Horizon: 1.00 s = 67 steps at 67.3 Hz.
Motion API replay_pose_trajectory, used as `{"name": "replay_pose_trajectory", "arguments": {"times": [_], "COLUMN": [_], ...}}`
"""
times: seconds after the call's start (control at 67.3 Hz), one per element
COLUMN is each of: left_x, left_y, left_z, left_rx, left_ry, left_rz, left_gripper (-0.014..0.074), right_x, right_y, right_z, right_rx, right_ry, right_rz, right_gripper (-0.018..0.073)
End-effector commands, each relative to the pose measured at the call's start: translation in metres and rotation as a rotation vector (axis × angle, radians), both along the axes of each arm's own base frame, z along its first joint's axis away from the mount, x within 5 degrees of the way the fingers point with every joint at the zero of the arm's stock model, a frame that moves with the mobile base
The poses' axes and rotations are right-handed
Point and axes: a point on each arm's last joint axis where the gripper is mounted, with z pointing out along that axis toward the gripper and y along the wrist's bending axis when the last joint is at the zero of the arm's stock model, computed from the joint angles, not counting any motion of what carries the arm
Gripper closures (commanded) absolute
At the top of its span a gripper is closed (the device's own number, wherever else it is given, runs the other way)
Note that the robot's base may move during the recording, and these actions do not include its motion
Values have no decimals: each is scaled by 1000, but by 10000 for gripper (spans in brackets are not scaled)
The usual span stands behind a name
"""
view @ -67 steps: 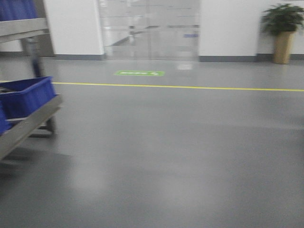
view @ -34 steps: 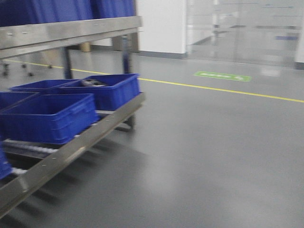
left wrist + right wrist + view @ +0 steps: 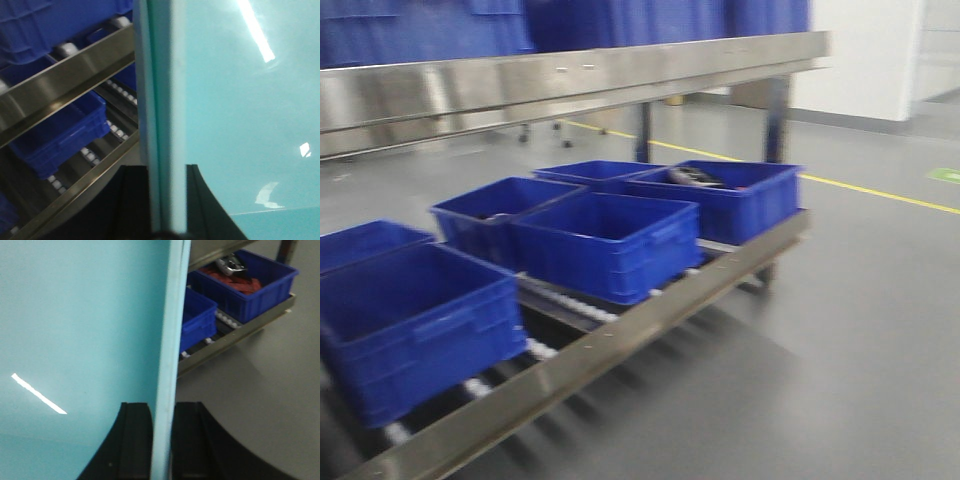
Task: Move two blue bins to right shelf middle
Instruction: 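Drive the base across the floor to another blue-bin shelf, then raise the held teal bin above the upper shelf rail with both grippers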
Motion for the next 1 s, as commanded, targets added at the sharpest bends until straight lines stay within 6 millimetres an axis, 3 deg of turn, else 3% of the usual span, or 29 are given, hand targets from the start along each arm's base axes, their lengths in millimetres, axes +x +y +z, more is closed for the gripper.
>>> {"name": "replay_pose_trajectory", "arguments": {"times": [0.0, 0.981], "left_x": [-2, -2], "left_y": [-2, -2], "left_z": [17, 17], "left_rx": [-31, -31], "left_ry": [-134, -134], "left_rz": [-29, -29], "left_gripper": [707, 707], "right_x": [-5, -5], "right_y": [1, 1], "right_z": [17, 17], "right_rx": [49, 49], "right_ry": [-111, -111], "right_rz": [28, 28], "right_gripper": [722, 722]}}
